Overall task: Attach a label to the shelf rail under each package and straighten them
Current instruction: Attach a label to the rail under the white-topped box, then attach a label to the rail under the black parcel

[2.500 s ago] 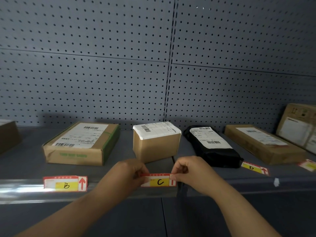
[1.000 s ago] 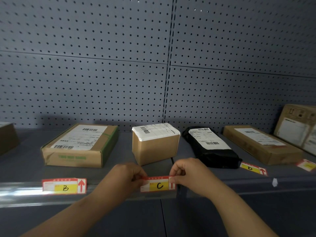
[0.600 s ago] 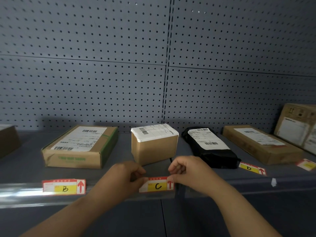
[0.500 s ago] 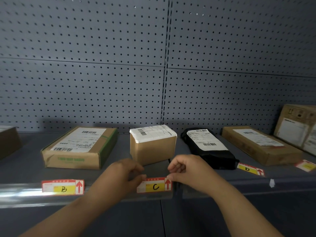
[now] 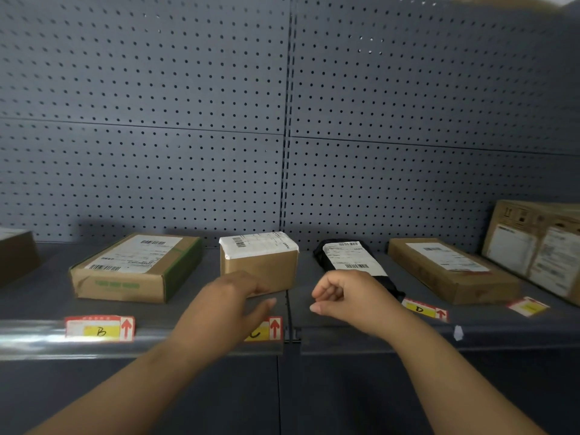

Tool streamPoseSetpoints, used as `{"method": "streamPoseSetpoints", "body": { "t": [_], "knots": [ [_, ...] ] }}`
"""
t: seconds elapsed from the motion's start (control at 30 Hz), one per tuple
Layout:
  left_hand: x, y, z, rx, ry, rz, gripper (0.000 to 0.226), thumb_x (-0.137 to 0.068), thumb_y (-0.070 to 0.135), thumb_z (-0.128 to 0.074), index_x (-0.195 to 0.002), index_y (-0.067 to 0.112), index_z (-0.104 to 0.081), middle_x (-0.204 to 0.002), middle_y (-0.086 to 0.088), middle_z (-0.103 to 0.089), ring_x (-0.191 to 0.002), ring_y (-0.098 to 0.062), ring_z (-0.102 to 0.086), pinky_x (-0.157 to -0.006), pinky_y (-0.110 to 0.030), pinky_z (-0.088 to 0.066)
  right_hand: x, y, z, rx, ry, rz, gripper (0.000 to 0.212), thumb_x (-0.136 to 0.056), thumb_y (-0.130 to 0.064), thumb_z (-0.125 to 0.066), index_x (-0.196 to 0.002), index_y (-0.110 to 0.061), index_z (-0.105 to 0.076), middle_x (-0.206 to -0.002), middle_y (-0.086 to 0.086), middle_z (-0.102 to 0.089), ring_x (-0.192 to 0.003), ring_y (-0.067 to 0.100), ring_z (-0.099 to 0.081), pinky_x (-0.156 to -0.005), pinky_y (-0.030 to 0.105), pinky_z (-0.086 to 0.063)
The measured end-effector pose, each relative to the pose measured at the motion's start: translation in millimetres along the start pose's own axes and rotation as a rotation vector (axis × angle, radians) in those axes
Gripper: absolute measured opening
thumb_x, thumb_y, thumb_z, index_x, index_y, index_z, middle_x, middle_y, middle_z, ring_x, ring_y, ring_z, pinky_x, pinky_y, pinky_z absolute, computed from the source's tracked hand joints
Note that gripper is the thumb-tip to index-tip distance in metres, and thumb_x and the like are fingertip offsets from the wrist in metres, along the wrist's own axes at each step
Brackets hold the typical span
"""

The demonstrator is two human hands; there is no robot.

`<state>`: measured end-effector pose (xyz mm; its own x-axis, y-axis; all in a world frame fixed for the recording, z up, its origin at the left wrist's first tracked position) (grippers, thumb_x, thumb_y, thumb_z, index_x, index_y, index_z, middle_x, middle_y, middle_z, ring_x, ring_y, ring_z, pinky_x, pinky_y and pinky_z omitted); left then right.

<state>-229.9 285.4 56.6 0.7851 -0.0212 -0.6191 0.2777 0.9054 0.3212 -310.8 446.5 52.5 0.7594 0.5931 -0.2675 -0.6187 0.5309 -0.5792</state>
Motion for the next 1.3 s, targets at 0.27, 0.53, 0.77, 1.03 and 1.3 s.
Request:
{"method": "streamPoseSetpoints", "body": {
  "t": [0.27,0.53,0.77,1.03,1.3],
  "knots": [
    [-11,31,-12,-0.123,-0.071,-0.122,0.048,-0.076,0.052,-0.037,-0.087,0.018,-0.067,-0.083,0.002,-0.069,-0.078,-0.018,-0.064,-0.069,-0.035,-0.054,20,7,30,0.048,0.105,-0.081,0.018,-0.079,-0.023,-0.075,-0.076,-0.032,-0.06,-0.077,-0.014,-0.061,-0.072,-0.001,-0.056,-0.066,0.01,-0.044],
    [-5,45,-28,-0.079,-0.102,-0.119,0.048,-0.077,0.054,-0.039,-0.093,0.018,-0.066,-0.09,0.002,-0.069,-0.073,-0.018,-0.063,-0.069,-0.036,-0.054,49,18,53,0.083,0.241,-0.158,0.014,-0.081,-0.025,-0.073,-0.092,-0.025,-0.065,-0.085,-0.012,-0.063,-0.075,-0.003,-0.056,-0.067,0.01,-0.042],
    [2,60,-43,-0.083,-0.109,-0.146,0.049,-0.074,0.056,-0.035,-0.089,0.021,-0.066,-0.088,0.003,-0.069,-0.081,-0.019,-0.064,-0.071,-0.035,-0.053,67,33,77,0.073,0.333,-0.238,0.015,-0.083,-0.024,-0.071,-0.096,-0.021,-0.065,-0.08,-0.016,-0.06,-0.073,-0.003,-0.054,-0.061,0.01,-0.037],
    [-11,74,-57,-0.125,-0.106,-0.131,0.037,-0.076,0.048,-0.047,-0.094,0.022,-0.067,-0.093,0.002,-0.069,-0.086,-0.02,-0.063,-0.074,-0.036,-0.05,60,84,112,0.245,0.287,-0.477,0.028,-0.087,-0.026,-0.065,-0.109,-0.008,-0.065,-0.111,0.006,-0.066,-0.092,0.02,-0.062,-0.072,0.026,-0.052],
    [-27,89,-78,-0.128,-0.062,-0.026,0.036,-0.075,0.045,-0.048,-0.093,0.021,-0.067,-0.09,0.002,-0.068,-0.083,-0.02,-0.064,-0.072,-0.038,-0.053,35,153,102,0.371,-0.128,-0.654,0.028,-0.088,-0.024,-0.063,-0.067,-0.009,-0.052,-0.059,0.002,-0.048,-0.052,0.015,-0.049,-0.045,0.024,-0.034]
  ]
}}
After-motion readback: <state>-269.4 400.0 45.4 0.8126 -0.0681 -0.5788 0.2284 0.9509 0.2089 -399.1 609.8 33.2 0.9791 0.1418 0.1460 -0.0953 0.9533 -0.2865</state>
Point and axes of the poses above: each hand's wrist, its own x-axis away from the middle knuckle, its own z-axis out of the back of the hand, y = z × x, the point moved 7 cm from there along -x, towards the middle knuckle
